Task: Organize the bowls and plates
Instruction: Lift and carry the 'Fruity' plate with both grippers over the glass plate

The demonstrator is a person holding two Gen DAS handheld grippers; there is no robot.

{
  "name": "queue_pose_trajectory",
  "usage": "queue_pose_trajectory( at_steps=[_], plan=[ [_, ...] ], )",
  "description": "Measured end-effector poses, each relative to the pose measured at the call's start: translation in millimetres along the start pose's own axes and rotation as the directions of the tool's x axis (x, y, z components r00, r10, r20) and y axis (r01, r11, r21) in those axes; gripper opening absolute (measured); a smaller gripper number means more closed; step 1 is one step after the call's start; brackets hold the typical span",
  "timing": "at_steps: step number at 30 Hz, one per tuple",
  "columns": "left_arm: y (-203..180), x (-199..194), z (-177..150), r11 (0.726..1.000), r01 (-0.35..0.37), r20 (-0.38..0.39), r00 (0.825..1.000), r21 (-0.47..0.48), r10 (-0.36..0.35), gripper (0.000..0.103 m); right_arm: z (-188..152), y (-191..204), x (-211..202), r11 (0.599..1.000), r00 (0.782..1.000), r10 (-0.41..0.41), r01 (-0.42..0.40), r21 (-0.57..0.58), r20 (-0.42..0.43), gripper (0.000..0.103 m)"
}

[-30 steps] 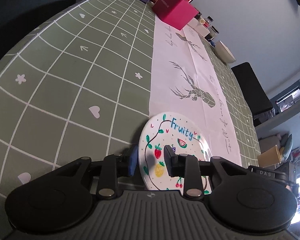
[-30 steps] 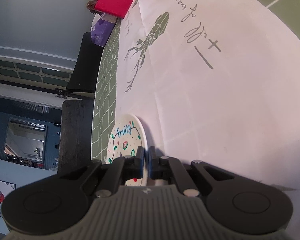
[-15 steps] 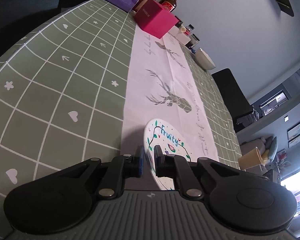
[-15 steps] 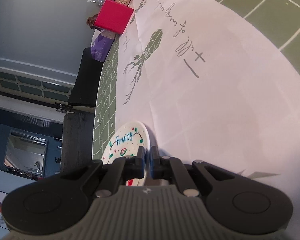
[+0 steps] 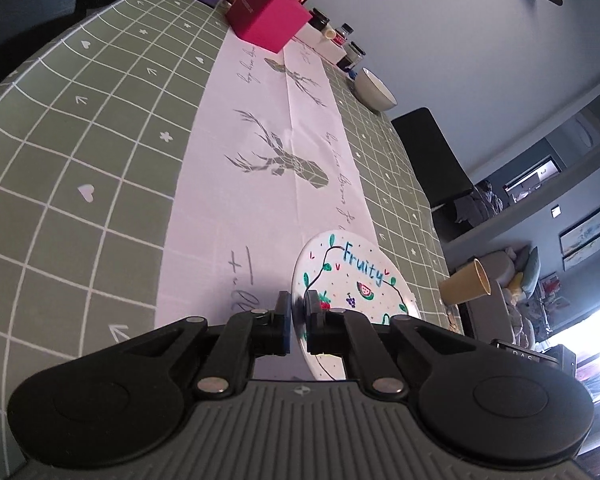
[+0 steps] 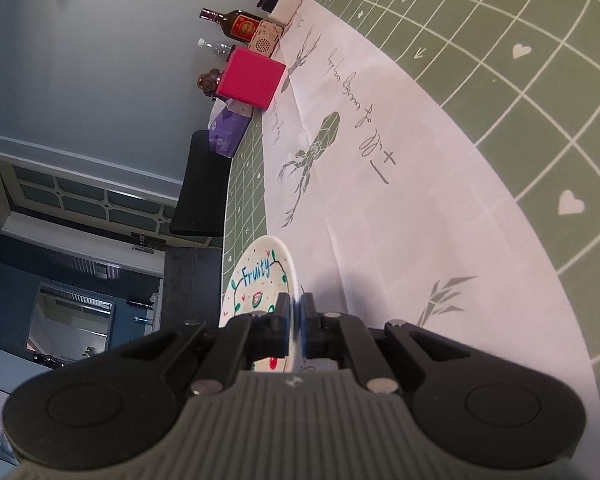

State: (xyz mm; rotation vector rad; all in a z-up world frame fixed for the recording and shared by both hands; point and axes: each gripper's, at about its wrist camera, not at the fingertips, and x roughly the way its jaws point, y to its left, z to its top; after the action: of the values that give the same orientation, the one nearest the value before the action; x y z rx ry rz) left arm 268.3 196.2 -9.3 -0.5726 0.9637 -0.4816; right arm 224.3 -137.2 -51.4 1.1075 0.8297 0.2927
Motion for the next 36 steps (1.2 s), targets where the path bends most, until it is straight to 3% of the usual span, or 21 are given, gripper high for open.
queue_pose_trajectory(
  at_steps=[2,10,17,25,36],
  plan=[
    [-7.9,-0.1,-7.0,1.000,0.022,-0.018,1.000,0.008,-0.022,0.006,-4.8,-1.4,-16.0,1.000,1.000,-0.020,0.020,0.008,0.014,0.002],
    [-45.2,5.8,-40.1,0.995,-0.001,-0.141,0.990,0.102,0.016,0.007,-28.3,-20.5,-65.1,0.993,0.994,-0.102,0.099,0.066,0.036,0.002],
    [-69.4,14.4,-65.4,0.981,-0.032,-0.244,0.967,0.189,0.078,0.008,-47.6,-44.9,-97.2,0.982,0.992,-0.126,0.120,0.145,0.029,0.002],
    [-83.1,21.6,-86.2,0.966,-0.015,-0.321,0.942,0.259,0.101,0.009,-70.1,-63.6,-125.1,0.973,0.991,-0.132,0.129,0.191,0.001,0.002],
    [-92.9,24.9,-104.8,0.912,0.008,-0.367,0.917,0.411,0.157,0.011,-95.2,-72.7,-134.4,0.970,0.990,-0.125,0.137,0.201,-0.069,0.002]
  ],
)
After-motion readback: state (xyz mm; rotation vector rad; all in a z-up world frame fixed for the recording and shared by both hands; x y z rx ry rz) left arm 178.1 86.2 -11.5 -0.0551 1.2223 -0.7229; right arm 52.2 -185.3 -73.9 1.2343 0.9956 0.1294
